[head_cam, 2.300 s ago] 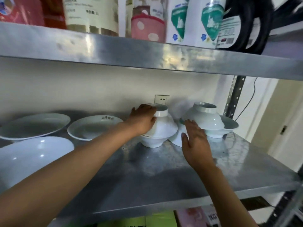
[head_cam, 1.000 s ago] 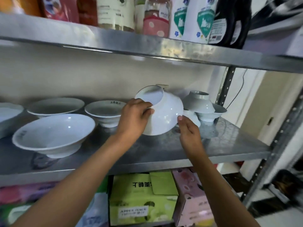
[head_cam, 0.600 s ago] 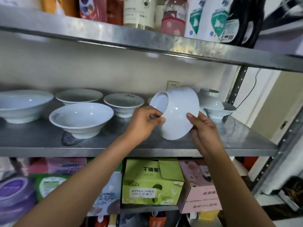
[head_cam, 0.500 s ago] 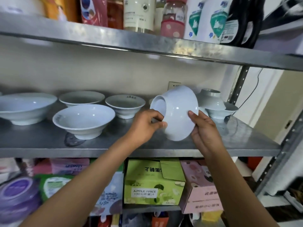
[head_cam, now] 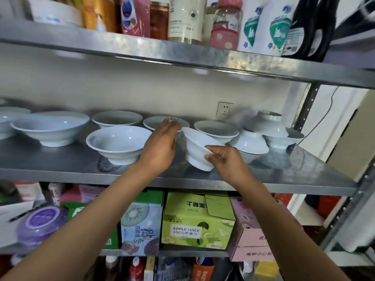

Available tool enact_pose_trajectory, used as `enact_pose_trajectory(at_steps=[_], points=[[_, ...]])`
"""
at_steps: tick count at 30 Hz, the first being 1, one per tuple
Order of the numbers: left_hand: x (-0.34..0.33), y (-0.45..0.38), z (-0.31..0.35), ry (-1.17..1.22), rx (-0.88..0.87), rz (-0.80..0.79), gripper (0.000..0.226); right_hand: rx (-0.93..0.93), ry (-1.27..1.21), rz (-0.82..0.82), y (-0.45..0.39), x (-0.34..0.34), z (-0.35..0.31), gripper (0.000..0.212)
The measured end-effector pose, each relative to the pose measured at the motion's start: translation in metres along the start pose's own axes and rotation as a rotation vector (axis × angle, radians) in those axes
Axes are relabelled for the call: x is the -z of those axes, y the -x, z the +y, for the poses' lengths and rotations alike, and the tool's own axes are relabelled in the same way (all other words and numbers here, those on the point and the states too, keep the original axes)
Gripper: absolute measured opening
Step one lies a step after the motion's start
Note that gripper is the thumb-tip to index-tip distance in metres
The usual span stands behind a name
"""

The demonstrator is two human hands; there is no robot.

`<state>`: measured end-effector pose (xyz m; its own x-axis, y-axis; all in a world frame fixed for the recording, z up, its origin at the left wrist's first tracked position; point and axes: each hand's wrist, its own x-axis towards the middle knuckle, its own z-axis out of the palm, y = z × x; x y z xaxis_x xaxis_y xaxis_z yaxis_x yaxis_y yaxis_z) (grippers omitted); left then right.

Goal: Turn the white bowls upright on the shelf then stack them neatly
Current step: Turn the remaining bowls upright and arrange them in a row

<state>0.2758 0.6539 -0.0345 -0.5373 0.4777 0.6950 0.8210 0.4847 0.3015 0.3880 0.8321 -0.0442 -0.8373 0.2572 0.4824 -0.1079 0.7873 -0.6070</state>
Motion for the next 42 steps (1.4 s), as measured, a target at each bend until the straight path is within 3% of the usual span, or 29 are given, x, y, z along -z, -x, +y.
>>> enact_pose_trajectory(at_steps=[7, 13, 20, 26, 33, 42], points=[[-0.005, 0.011, -0.019, -0.175, -0.078, -0.090, 0.059, 0.290, 0.424, -0.099, -0.004, -0.020, 0.005, 0.011], [-0.004, 0.016, -0.025, -0.173, -0.073, -0.110, 0.052, 0.353, 0.473, -0.005, -0.007, -0.032, 0.011, 0.019], [-0.012, 0.018, -0.022, -0.208, -0.109, -0.236, 0.052, 0.292, 0.488, -0.039, -0.008, -0.036, 0.010, 0.012], [-0.025, 0.016, -0.009, -0.221, -0.191, -0.265, 0.052, 0.076, 0.267, 0.050, 0.000, -0.031, -0.004, 0.047], [-0.041, 0.010, 0.018, -0.182, -0.265, -0.236, 0.053, 0.041, 0.231, 0.237, 0.013, 0.007, 0.008, 0.048], [-0.083, -0.009, 0.084, -0.085, -0.368, -0.154, 0.064, -0.136, 0.264, 0.327, 0.036, 0.059, 0.049, 0.049]])
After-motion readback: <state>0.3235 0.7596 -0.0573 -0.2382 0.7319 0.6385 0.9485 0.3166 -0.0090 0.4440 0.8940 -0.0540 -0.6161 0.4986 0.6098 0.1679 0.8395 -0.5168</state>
